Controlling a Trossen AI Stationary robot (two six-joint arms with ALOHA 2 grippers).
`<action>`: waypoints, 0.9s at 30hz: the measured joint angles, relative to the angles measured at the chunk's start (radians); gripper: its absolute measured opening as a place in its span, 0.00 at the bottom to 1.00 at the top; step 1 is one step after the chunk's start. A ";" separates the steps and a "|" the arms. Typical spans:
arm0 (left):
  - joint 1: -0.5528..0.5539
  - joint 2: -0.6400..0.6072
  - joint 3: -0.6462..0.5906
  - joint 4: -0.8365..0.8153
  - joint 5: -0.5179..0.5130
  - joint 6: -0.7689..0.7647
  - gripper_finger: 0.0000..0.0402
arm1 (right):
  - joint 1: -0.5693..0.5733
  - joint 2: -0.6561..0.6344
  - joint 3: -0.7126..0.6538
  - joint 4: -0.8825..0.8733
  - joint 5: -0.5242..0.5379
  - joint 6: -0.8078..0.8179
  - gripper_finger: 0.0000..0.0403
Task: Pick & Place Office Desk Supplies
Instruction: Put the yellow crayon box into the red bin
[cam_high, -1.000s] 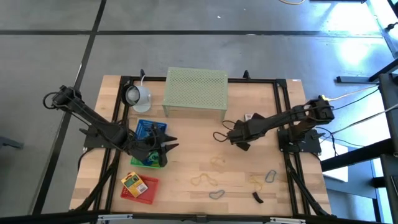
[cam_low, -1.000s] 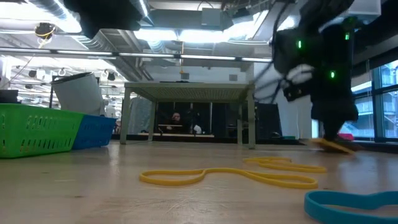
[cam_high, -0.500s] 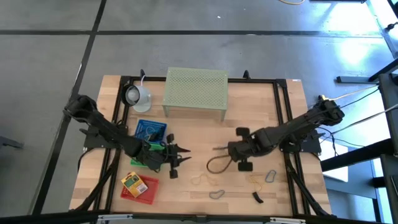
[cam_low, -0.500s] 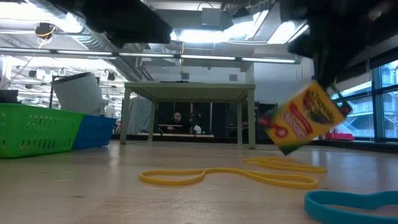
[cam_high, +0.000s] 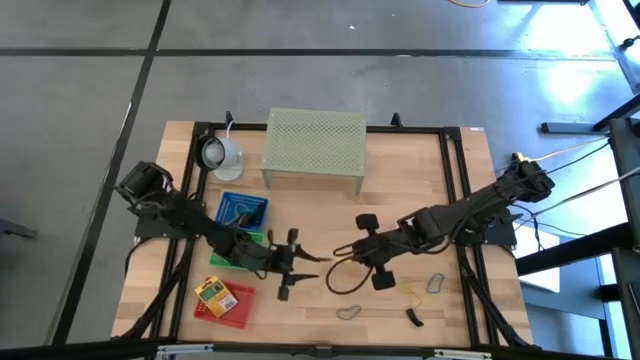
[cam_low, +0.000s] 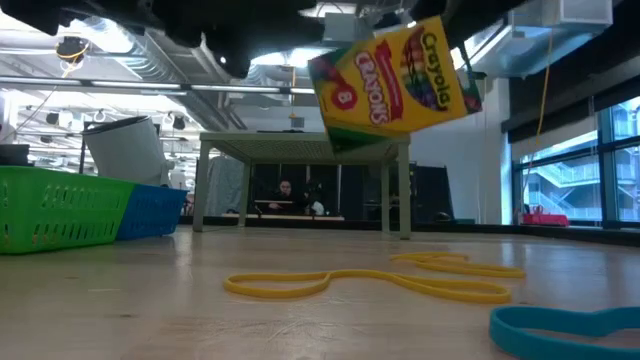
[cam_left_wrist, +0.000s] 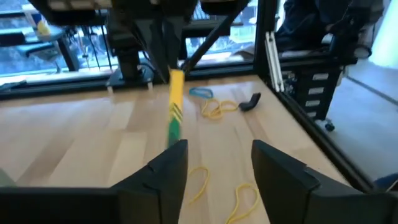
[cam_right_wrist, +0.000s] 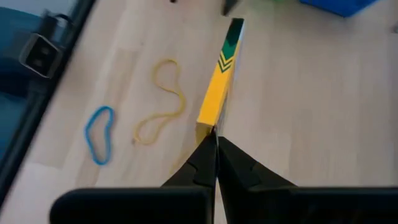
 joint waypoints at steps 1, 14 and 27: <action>0.000 0.000 0.000 0.008 -0.001 0.000 0.44 | 0.000 0.000 0.000 0.013 -0.012 -0.004 0.02; 0.013 0.119 0.114 0.052 -0.008 0.186 0.49 | -0.014 0.013 0.000 0.050 -0.048 -0.016 0.02; 0.031 0.212 0.180 0.037 -0.005 0.202 0.49 | -0.014 0.013 0.000 0.053 -0.089 -0.039 0.02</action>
